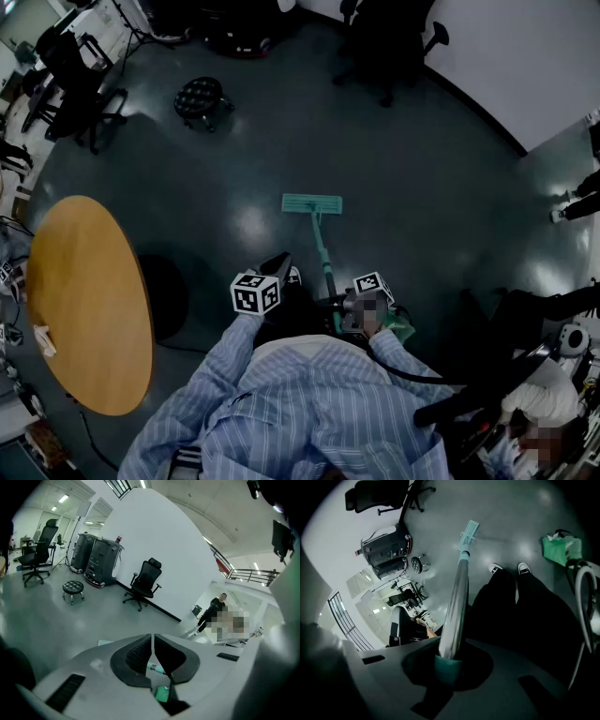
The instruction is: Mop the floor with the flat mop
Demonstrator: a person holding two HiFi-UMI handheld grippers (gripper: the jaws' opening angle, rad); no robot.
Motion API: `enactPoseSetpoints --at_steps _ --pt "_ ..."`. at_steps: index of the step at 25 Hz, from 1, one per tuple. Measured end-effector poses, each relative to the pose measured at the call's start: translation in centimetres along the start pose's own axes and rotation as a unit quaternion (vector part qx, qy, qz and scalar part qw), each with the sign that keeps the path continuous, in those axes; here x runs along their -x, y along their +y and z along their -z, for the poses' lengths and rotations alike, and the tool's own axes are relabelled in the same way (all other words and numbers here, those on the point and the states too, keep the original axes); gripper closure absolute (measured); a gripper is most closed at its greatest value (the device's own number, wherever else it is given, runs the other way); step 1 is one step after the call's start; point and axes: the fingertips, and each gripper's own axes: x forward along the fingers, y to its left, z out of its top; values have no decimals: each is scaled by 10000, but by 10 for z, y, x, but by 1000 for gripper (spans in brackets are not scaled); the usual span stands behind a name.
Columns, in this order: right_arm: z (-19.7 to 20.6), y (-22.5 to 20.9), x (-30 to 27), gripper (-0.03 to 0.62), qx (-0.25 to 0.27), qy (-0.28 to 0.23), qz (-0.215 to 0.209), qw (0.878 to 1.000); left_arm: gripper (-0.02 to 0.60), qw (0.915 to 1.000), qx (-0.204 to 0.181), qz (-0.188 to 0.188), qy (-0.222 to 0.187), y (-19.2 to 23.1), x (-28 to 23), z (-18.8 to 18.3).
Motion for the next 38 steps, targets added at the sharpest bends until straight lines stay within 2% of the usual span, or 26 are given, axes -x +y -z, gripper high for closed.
enactPoseSetpoints --at_steps 6,22,27,38 --pt "-11 0 -7 563 32 -18 31 10000 558 10000 -8 20 -5 8 -1 -6" --pt "-1 11 -19 563 23 -3 161 9999 558 9999 -55 119 20 17 3 -14" --pt "-12 12 -30 563 65 14 183 9998 558 9999 -78 117 5 28 4 -21" --pt "-39 46 -39 563 79 -147 202 9997 558 9998 -71 196 15 56 -10 -51"
